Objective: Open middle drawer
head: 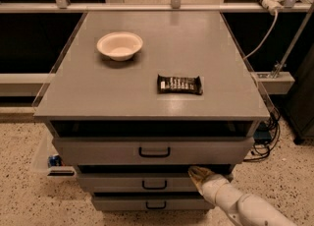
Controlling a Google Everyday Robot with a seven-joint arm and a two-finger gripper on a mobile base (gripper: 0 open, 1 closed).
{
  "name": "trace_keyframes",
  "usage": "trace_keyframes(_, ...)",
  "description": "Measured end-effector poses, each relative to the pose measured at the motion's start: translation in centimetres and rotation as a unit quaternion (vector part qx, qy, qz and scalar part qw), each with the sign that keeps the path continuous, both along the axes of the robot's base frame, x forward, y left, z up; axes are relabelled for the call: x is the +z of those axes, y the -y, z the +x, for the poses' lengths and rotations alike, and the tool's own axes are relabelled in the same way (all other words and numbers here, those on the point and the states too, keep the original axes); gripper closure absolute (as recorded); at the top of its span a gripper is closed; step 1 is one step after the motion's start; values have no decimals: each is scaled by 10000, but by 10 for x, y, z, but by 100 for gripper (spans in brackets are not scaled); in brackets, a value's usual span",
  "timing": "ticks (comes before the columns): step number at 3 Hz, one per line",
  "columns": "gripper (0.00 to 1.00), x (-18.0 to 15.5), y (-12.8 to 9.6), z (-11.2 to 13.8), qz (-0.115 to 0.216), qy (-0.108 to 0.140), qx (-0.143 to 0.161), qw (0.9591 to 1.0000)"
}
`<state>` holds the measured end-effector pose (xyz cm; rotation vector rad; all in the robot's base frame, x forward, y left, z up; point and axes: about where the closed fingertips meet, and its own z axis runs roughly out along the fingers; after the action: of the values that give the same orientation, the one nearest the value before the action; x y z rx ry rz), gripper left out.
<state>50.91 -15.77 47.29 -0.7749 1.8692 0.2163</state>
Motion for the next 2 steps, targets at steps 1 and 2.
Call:
trace_keyframes(1,100,-5,-2,-1,-40,-8,-92,9999)
trace_keyframes(2,100,3,-13,19,9,221,-165,9996)
